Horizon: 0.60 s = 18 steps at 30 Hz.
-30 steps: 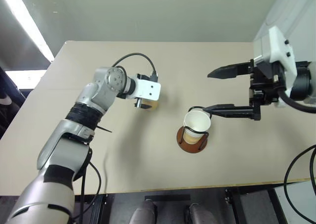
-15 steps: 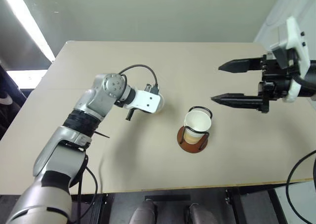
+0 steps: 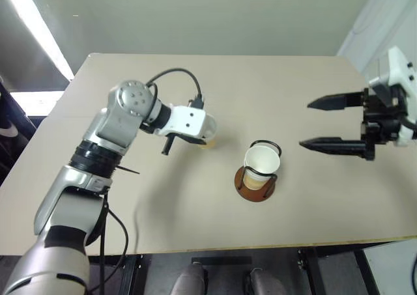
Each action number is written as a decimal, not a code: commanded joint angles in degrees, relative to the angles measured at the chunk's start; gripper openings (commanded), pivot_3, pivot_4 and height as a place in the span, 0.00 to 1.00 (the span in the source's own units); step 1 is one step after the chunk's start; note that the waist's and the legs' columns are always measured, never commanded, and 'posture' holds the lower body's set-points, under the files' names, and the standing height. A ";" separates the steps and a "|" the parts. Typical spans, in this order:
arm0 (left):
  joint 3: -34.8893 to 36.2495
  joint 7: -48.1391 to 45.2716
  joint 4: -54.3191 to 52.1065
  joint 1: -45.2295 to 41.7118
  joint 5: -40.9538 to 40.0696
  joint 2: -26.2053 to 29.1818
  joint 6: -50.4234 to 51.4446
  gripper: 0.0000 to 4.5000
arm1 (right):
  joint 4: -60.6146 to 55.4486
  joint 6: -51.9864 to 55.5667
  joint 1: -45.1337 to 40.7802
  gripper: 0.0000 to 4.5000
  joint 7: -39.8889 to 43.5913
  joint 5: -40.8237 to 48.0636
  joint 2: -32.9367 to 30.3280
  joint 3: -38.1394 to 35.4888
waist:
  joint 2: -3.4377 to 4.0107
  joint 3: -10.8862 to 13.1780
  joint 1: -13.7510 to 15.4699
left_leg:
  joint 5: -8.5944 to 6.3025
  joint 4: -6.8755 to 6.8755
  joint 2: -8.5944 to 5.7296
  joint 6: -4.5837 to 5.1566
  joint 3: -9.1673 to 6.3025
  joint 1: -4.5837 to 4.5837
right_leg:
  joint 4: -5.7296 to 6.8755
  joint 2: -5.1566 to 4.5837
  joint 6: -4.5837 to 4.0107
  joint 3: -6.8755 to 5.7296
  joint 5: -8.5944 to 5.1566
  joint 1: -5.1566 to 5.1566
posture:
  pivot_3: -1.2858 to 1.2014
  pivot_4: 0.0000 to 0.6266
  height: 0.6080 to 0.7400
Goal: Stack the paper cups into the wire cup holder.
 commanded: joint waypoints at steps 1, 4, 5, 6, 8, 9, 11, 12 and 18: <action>3.53 -2.61 -8.11 -1.90 -6.87 0.25 7.41 0.01 | -1.17 -1.77 1.56 1.00 1.65 -0.05 -2.30 -4.76 | 0.00 0.00 -0.07 | 0.00 0.01 0.01 0.00 0.03 0.02 | 0.04 0.00 0.00 0.02 0.00 0.00 | 0.52 0.24 1.00; 4.59 -3.46 -12.31 -2.54 -10.91 0.09 12.72 0.01 | -1.31 -2.25 3.72 1.00 1.86 -0.52 -3.07 -6.06 | 0.00 0.00 -0.12 | 0.00 0.07 0.02 0.00 0.04 0.07 | 0.12 0.00 0.01 0.03 0.00 0.03 | 0.52 0.24 1.00; 4.82 -3.58 -13.21 -2.92 -12.03 0.05 14.17 0.01 | -1.44 -2.45 4.40 1.00 1.84 -0.59 -3.13 -6.38 | 0.00 0.00 -0.11 | 0.00 0.09 0.02 0.00 0.05 0.07 | 0.14 0.00 0.01 0.03 0.00 0.03 | 0.52 0.24 1.00; 5.26 -3.91 -14.38 -3.65 -13.82 0.00 16.35 0.01 | -1.87 -2.55 5.42 1.00 1.70 -0.57 -3.08 -6.96 | 0.00 0.00 -0.12 | 0.00 0.13 0.02 0.01 0.05 0.08 | 0.16 0.00 0.02 0.04 0.01 0.04 | 0.52 0.24 1.00; 5.80 -4.31 -15.81 -4.92 -16.45 0.10 19.38 0.01 | -2.58 -2.49 6.83 1.00 1.18 -0.34 -2.80 -7.75 | 0.00 0.00 -0.10 | -0.01 0.20 0.02 0.02 0.05 0.08 | 0.21 0.00 0.03 0.04 0.01 0.05 | 0.52 0.24 1.00; 6.06 -4.54 -16.46 -5.60 -17.96 0.16 21.11 0.01 | -3.03 -2.46 7.37 1.00 0.85 -0.16 -2.65 -8.08 | 0.00 0.00 -0.10 | -0.02 0.23 0.02 0.04 0.05 0.07 | 0.21 0.00 0.04 0.04 0.02 0.06 | 0.52 0.24 1.00; 6.23 -4.82 -17.44 -6.54 -20.27 0.29 23.61 0.01 | -3.85 -2.25 7.69 1.00 0.19 0.56 -2.49 -8.65 | 0.00 0.00 -0.12 | -0.04 0.30 0.02 0.07 0.06 0.07 | 0.24 0.00 0.06 0.04 0.02 0.07 | 0.52 0.24 1.00; 6.23 -4.93 -17.80 -6.88 -21.11 0.33 24.49 0.01 | -4.23 -1.97 7.46 1.00 -0.18 1.23 -2.45 -9.01 | 0.00 0.00 -0.13 | -0.04 0.31 0.02 0.08 0.06 0.08 | 0.24 0.00 0.06 0.05 0.02 0.07 | 0.52 0.24 1.00; 4.77 -5.39 -16.96 -8.51 -22.79 -0.16 25.23 0.01 | -5.82 1.90 4.47 1.00 -3.54 7.50 -3.37 -12.61 | 0.01 0.00 -0.13 | -0.05 0.38 0.02 0.09 0.06 0.09 | 0.32 0.00 0.09 0.05 0.01 0.08 | 0.52 0.24 1.00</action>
